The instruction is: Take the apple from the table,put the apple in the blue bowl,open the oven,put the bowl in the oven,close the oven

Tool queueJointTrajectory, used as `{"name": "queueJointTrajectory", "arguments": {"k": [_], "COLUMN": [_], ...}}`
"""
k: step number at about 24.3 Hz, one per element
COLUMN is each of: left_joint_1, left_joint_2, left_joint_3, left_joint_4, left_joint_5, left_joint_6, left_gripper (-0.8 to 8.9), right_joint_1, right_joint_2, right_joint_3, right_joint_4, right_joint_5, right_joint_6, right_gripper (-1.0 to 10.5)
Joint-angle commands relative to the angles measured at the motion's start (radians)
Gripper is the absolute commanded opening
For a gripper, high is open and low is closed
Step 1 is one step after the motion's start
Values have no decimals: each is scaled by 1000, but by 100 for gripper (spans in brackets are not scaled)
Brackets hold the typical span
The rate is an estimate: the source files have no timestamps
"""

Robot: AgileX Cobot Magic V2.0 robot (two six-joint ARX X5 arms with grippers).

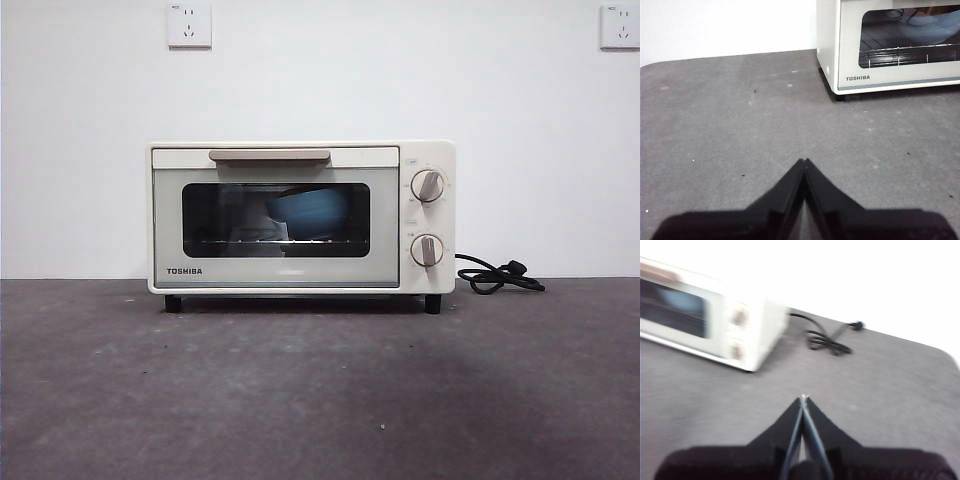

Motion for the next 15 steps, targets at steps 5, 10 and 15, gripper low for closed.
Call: {"name": "queueJointTrajectory", "arguments": {"k": [5, 10, 15], "left_joint_1": [2, 2, 2], "left_joint_2": [0, 1, 2], "left_joint_3": [-10, -10, -10], "left_joint_4": [12, 12, 13], "left_joint_5": [-2, -2, -2], "left_joint_6": [-8, -8, -8], "left_gripper": [-3, -3, -4], "right_joint_1": [-89, -90, -88], "right_joint_2": [-171, -270, -323], "right_joint_3": [-362, -486, -522], "right_joint_4": [365, 392, 336], "right_joint_5": [0, 48, 84], "right_joint_6": [75, 111, 147], "right_gripper": [2, 2, 2]}}
